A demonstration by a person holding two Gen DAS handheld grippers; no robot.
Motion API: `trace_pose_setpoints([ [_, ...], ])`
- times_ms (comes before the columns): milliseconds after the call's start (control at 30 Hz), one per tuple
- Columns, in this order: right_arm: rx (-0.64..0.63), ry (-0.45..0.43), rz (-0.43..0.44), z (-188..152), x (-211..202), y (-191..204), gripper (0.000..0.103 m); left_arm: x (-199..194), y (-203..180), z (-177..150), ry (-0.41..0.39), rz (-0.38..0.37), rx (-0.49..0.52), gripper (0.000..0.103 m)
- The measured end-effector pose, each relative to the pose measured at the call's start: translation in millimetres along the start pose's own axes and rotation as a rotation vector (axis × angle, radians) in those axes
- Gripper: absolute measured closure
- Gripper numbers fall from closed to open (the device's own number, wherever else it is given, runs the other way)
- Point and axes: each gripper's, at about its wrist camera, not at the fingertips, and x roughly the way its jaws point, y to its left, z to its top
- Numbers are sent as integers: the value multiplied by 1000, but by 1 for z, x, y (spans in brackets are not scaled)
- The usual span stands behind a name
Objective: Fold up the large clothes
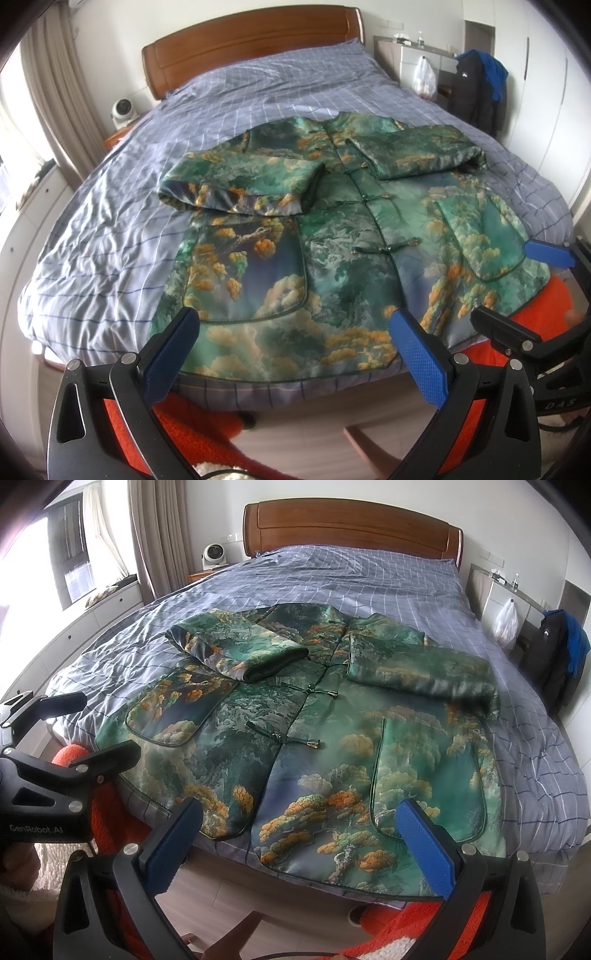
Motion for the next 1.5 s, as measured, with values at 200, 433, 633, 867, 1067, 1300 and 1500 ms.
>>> trace_pose_setpoints([
  [200,-8,-12,1,3,1,-4,0,1,0,0,-2,2,-2,0],
  [433,-157,-101,-175,96,46,-61,0,-1,-3,-1,-8,2,-3,0],
  [633,-367,95,-170,132,194,-64,1,-5,4,-4,-4,43,-25,0],
  [867,-115,13,-187,146,207,-125,91,5,17,-7,38,66,-53,0],
  [1067,187,-199,-315,147,67,-256,91,16,12,-3,51,44,-50,0],
  [1300,492,-231,-580,72,-31,-401,92,22,-14,0,72,24,12,0],
  [1500,723,-86,-590,-24,13,-465,93,18,-19,5,73,61,39,0],
])
